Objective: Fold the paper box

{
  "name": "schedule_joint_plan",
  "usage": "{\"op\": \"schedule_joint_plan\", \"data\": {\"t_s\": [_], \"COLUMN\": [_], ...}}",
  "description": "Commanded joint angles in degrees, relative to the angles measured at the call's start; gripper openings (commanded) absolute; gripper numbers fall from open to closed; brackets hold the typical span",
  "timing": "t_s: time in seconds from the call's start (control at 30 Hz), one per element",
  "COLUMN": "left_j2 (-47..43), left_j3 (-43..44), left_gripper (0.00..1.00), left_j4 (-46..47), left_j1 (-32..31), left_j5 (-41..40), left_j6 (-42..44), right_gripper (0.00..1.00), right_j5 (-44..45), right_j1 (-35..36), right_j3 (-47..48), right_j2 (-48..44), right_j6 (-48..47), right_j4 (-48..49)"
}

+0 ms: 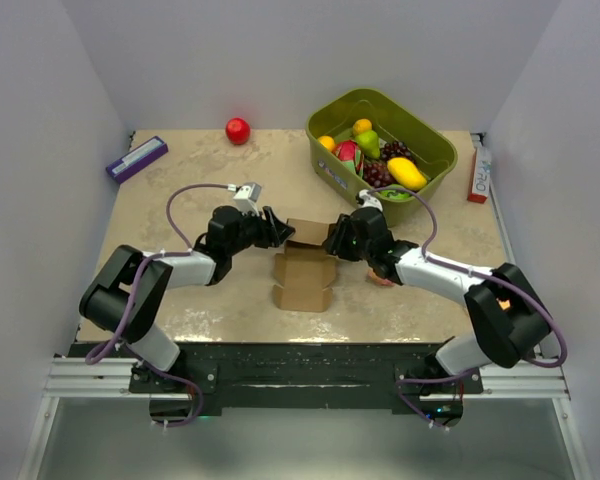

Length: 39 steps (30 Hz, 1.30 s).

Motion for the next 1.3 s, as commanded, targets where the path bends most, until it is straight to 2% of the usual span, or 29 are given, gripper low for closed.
{"op": "schedule_joint_plan", "data": {"t_s": [0.0, 0.1, 0.23, 0.33, 0.37, 0.6, 1.07, 1.27], "left_j2": [0.8, 1.1, 1.2, 1.1, 1.1, 0.9, 1.4, 1.6], "left_j3": [1.8, 2.0, 1.9, 2.0, 2.1, 2.5, 2.3, 2.3], "left_gripper": [0.55, 0.52, 0.46, 0.43, 0.42, 0.36, 0.31, 0.31], "left_j4": [2.4, 2.6, 2.5, 2.2, 2.1, 0.6, 1.2, 1.4], "left_j1": [0.3, 0.3, 0.3, 0.4, 0.3, 0.4, 0.4, 0.4], "left_j5": [0.0, -0.1, -0.2, -0.8, -1.0, -1.9, -1.3, -1.1], "left_j6": [0.0, 0.1, 0.1, 0.1, 0.1, 1.1, 0.8, 0.7], "right_gripper": [0.47, 0.55, 0.56, 0.49, 0.44, 0.28, 0.18, 0.15], "right_j5": [2.8, 2.8, 2.8, 2.8, 2.8, 4.5, 7.5, 5.0], "right_j1": [0.1, 0.0, -0.1, -0.2, -0.2, -0.7, -2.5, -2.5], "right_j3": [0.3, 0.5, 1.8, 1.6, 1.4, -0.1, 5.8, 6.4], "right_j2": [-1.5, -3.9, -5.4, -4.7, -4.5, -6.1, 6.3, 8.8], "right_j6": [-0.6, -0.4, -0.4, -0.3, -0.1, -0.5, -3.0, -2.7], "right_j4": [-0.9, -2.2, -3.4, -3.4, -3.4, -3.0, 2.1, 4.4]}}
